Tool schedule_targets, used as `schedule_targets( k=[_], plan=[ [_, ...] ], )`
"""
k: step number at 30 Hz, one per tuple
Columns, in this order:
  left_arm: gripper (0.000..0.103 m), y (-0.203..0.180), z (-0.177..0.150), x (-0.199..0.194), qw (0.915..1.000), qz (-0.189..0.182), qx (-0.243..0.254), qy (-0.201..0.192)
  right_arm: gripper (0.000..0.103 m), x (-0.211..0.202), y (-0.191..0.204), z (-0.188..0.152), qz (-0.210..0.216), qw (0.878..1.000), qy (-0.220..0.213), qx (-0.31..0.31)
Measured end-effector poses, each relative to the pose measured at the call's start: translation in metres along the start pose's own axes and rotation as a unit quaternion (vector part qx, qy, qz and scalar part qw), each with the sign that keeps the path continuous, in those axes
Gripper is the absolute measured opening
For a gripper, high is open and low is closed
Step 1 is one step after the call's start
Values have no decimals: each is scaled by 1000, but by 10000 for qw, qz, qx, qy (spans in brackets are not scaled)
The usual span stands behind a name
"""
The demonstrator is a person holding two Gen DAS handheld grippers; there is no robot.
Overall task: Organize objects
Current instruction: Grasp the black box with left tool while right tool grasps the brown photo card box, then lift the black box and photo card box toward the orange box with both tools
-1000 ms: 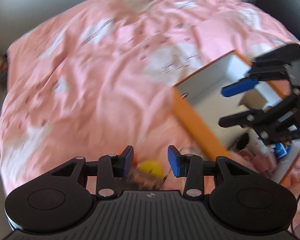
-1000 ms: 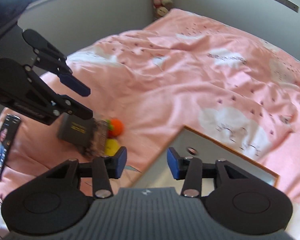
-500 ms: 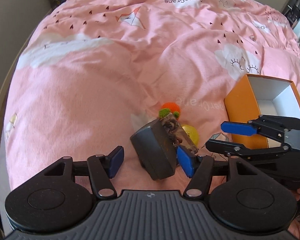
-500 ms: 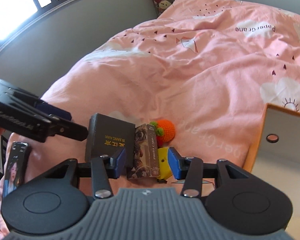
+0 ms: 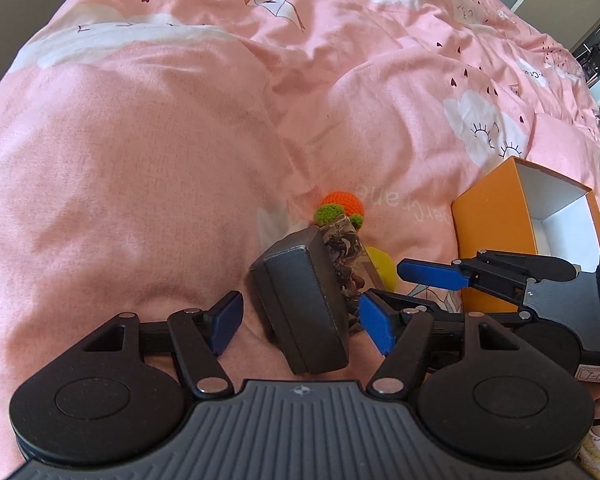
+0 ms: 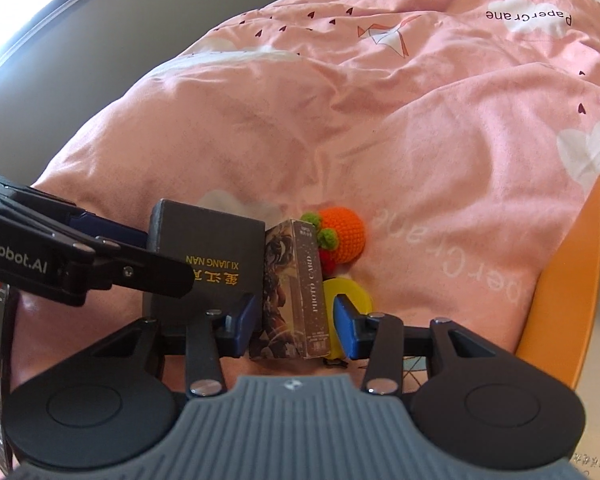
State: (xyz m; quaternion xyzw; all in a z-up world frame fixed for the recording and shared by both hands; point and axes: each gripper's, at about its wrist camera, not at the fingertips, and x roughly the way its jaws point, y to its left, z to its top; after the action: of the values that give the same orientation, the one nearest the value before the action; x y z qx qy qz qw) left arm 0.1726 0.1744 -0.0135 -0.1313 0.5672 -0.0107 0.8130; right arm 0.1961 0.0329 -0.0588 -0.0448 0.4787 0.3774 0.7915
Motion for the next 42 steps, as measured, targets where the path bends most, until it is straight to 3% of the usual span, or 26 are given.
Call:
schedule_targets(
  k=[6, 13, 16, 25, 29, 33, 42],
  plan=[
    [78, 3, -2, 12, 9999, -91, -120, -19, 46, 11, -1, 9, 44, 9997, 194, -151],
    [48, 7, -5, 13, 9997, -151, -155, -62, 46, 29, -3, 21, 145, 9987, 422, -247],
    [44, 8, -6, 9, 9997, -198, -86, -98, 46, 35, -6, 25, 155, 9985, 478, -212],
    [42, 21, 1, -16, 9991, -386, -171, -87, 46, 49, -10, 30, 506, 9969, 598, -54],
    [42, 20, 0, -23, 9994, -316, -129, -62, 36, 43, -6, 30, 484, 9972, 574, -47],
    [41, 18, -1, -30, 9993, -319, -126, -152, 25, 27, 2, 27, 506, 9976, 473, -82],
    [41, 4, -3, -62, 9985, -303, 135, -425, 24, -30, 7, 12, 562, 9980, -73, 263]
  ],
)
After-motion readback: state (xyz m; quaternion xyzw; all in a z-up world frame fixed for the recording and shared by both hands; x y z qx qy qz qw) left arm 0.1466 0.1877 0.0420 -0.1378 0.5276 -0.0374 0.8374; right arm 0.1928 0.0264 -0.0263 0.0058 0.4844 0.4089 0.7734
